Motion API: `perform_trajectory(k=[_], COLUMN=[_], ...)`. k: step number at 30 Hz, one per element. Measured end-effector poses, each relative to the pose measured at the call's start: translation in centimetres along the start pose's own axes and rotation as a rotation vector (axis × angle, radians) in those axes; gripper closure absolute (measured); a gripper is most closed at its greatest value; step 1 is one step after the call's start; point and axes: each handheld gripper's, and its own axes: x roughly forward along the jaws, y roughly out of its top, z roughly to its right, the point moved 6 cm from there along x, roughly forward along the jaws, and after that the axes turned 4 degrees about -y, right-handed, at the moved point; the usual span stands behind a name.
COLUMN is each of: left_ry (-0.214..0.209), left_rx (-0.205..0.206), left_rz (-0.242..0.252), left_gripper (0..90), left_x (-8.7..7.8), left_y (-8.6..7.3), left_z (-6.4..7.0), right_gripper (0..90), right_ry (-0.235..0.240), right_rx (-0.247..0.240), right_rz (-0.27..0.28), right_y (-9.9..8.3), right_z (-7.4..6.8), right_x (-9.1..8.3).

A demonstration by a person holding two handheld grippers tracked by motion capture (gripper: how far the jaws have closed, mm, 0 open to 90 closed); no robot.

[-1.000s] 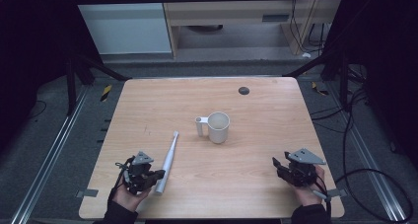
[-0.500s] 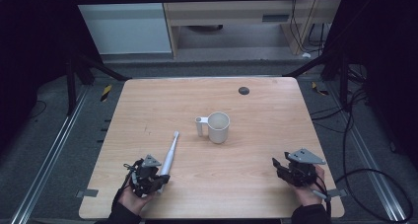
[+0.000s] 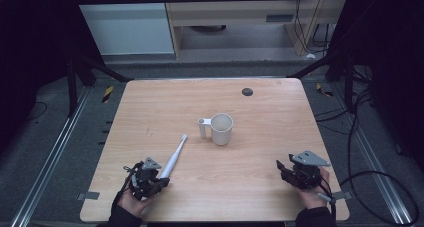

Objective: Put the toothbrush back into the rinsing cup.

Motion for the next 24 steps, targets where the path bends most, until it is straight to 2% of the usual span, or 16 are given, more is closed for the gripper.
perform_trajectory(k=[2,5,12,16,19,24], left_ry=[0.001,0.008,0.038,0.071,0.071,0.093], left_rx=[0.005,0.012,0.016,0.021,0.016,0.029], left_rz=[0.010,0.035,0.082,0.111,0.133,0.121], left_gripper=[84.1,73.2,63.8,55.1,51.5,46.4], left_x=[-0.2,-0.8,-2.5,-3.3,-3.6,-3.3], left_y=[0.2,0.8,2.7,4.2,5.3,7.2], left_z=[0.1,-0.1,-1.3,-2.2,-2.8,-3.7], right_gripper=[47.6,47.2,46.1,44.5,44.2,43.7], right_ry=[0.000,0.002,-0.001,-0.012,-0.014,-0.020], right_rx=[0.002,0.003,0.005,0.011,0.016,0.025], right_rz=[0.000,0.001,-0.005,-0.002,0.000,-0.002], right_y=[0.0,0.0,0.0,0.1,0.1,0.2], right_z=[0.0,0.0,0.1,0.3,0.5,0.7], right_x=[0.0,0.0,0.1,0.1,0.1,0.1])
